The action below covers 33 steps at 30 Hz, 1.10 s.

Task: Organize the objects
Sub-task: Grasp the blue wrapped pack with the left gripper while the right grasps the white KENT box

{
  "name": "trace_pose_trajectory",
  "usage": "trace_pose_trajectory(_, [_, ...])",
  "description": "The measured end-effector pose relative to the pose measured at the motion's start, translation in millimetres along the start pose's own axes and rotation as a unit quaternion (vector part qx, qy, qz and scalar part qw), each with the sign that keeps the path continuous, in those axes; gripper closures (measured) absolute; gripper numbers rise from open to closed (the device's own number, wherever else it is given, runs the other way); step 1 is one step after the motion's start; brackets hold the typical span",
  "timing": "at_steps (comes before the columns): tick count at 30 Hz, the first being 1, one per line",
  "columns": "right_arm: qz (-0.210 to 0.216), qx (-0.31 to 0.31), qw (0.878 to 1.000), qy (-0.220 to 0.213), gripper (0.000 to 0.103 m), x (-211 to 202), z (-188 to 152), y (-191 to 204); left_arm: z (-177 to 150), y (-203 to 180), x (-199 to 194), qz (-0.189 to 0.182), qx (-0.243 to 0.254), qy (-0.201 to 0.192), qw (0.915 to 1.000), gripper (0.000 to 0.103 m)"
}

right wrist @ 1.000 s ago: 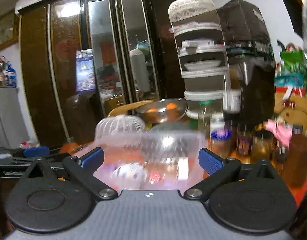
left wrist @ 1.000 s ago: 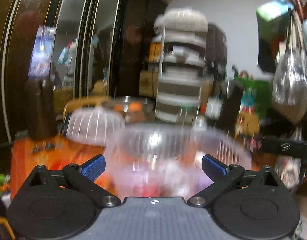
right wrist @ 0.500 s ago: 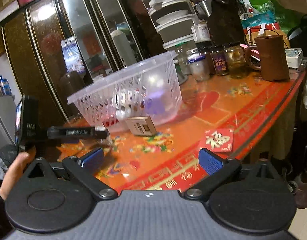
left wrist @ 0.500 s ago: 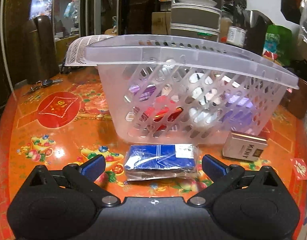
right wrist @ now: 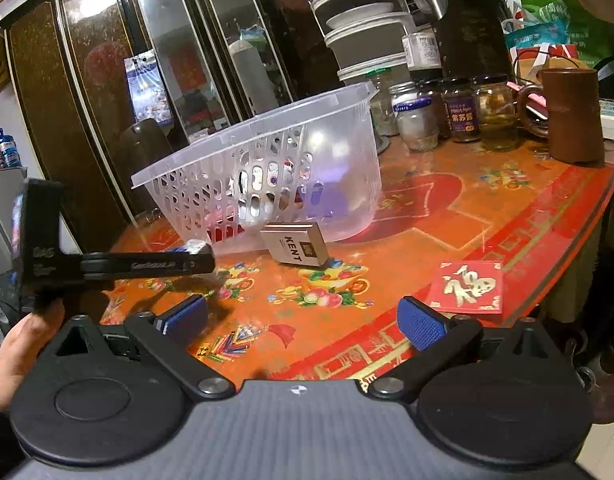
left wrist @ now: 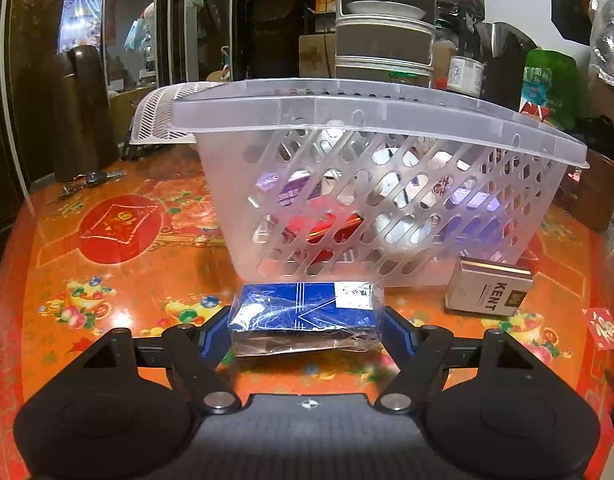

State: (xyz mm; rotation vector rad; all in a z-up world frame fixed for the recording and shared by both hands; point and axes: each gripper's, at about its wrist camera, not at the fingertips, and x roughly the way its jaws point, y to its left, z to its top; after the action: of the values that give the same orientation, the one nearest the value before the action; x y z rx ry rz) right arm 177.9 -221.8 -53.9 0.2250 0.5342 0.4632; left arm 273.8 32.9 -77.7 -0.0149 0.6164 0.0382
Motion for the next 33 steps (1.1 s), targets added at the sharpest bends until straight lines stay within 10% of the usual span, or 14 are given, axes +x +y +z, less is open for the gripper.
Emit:
trace_pose_trajectory(22, [-0.136,-0.031,0.987,0.084,0.001,121.4,45.4,48.3,-12.7,45.2,-18.3,0.005,-0.072,-0.019,0.9972,0.024])
trace_pose_trajectory(33, [-0.169,-0.05,0.982,0.066,0.042,121.3,44.0,60.5,-14.4,44.2,-16.2,0.005,-0.071,-0.015,0.9974,0.024])
